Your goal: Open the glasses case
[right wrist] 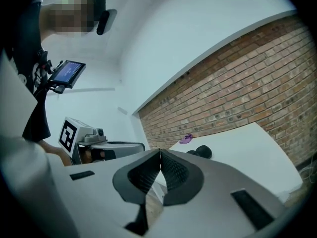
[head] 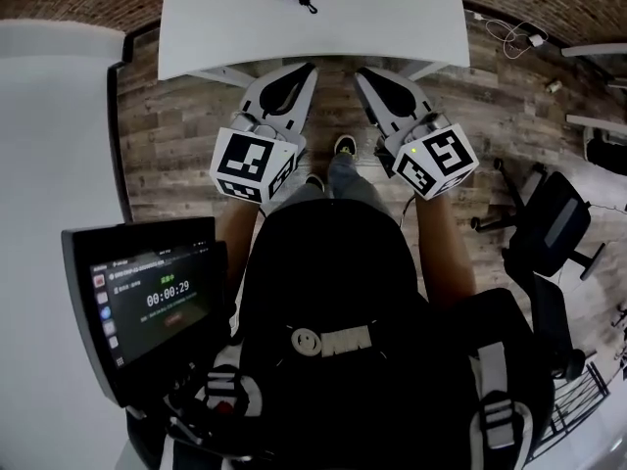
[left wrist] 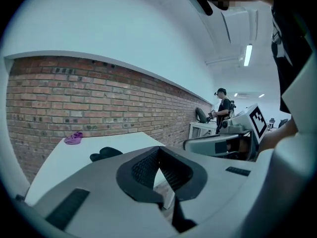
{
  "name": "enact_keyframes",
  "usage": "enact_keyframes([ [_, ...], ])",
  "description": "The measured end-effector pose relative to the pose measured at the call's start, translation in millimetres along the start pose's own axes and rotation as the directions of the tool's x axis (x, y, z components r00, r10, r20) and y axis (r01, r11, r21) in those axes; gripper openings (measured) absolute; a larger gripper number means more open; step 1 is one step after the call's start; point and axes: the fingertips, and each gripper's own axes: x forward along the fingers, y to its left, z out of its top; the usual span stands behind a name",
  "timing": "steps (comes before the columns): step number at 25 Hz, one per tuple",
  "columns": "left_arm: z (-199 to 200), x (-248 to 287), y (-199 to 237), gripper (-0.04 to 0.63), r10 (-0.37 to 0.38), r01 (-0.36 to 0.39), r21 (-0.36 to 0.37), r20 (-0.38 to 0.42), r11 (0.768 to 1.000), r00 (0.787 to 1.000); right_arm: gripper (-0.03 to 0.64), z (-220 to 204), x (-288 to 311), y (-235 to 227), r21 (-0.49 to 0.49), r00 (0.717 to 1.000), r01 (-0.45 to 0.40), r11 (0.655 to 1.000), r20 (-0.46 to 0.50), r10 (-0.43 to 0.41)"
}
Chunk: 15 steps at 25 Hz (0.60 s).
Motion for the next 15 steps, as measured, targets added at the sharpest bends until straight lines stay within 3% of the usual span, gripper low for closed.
enact_keyframes([
  [7, -8.9, -31.8, -21.6, 0.005, -0.005, 0.005, -0.003, 0.001, 1.0, 1.0, 0.006, -9.6, -21.9, 33.4, -0.024, 1.0, 0.001, 1.0, -0.03, -0.002],
  [15, -47.7, -166.3, -99.3, 0.005, -0.029, 0.029, -0.005, 0.045, 1.0, 0.999, 0.006, -54.0, -103.0, 165.2, -0.071, 1.0, 0.023, 0.997, -0.002, -0.023],
])
